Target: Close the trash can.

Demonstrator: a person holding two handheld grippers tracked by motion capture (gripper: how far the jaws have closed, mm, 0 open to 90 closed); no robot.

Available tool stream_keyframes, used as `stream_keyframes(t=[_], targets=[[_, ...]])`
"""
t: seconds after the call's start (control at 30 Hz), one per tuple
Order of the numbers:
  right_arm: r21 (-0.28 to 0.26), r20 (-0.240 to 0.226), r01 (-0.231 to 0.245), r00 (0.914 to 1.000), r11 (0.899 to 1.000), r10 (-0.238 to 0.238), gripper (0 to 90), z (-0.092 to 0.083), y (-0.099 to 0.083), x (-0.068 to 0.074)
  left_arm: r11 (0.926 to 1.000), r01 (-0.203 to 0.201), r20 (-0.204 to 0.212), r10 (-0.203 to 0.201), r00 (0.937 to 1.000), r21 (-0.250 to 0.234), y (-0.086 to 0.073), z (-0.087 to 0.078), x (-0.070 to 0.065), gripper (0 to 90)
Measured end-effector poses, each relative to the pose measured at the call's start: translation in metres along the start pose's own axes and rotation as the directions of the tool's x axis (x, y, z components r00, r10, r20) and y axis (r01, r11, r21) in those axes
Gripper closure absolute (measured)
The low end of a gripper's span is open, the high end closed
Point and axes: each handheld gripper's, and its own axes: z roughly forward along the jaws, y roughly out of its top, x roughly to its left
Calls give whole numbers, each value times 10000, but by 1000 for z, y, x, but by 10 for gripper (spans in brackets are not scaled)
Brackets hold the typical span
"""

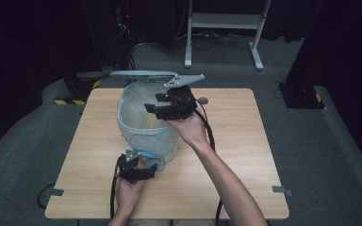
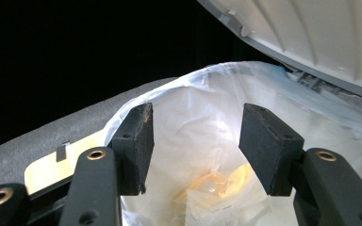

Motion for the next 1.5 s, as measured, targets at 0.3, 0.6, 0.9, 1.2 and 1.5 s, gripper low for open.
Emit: stream_keyframes(t=[0.3,0.6,0.9,1.2,1.5], targets=[[-462,243,-144,9996,9988,156,411,-19,-10,-5,10000,-7,23,7,10000,21,0,0,0,37],[-666,301,-255,9992,9975,275,416,-32,-21,-11,10000,13,31,-13,10000,18,0,0,0,37],[-881,273,-530,9981,9947,556,418,-47,-35,-13,10000,-65,-51,65,10000,-26,0,0,0,37],[-1077,330,-753,9963,9913,793,435,-60,-51,-17,10000,-55,-55,55,10000,-35,0,0,0,37],[-1160,257,-1100,9932,9871,1137,450,-75,-69,-17,10000,-65,-40,65,10000,-35,0,0,0,37]])
